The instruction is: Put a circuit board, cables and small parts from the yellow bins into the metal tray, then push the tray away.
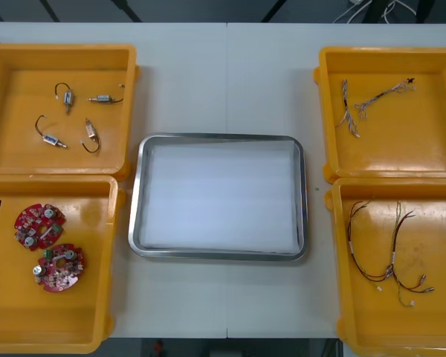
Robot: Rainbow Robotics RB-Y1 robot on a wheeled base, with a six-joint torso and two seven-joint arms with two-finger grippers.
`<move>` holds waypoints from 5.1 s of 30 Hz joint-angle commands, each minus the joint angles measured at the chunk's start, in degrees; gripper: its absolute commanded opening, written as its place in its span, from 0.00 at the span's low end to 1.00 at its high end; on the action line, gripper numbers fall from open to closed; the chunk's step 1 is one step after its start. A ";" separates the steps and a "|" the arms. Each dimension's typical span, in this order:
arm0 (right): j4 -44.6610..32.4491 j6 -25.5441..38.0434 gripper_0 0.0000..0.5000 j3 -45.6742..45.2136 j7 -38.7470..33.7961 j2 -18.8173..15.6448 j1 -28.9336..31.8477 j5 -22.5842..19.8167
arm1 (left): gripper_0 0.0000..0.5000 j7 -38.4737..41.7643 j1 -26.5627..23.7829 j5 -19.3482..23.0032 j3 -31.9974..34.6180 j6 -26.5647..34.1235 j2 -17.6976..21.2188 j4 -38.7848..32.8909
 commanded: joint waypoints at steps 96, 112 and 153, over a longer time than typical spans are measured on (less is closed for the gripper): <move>-1.44 0.23 1.00 -1.68 1.24 -2.50 0.43 -0.46 | 1.00 -3.39 -1.73 0.51 -0.06 0.50 2.75 -0.23; -0.74 0.40 1.00 -0.09 1.15 -1.89 2.54 -0.82 | 1.00 -3.39 -1.73 0.51 -0.06 0.50 2.75 -0.23; -3.11 -24.91 1.00 22.85 -13.62 -2.06 14.67 15.18 | 1.00 -6.64 -0.59 4.20 -0.23 3.40 4.77 3.29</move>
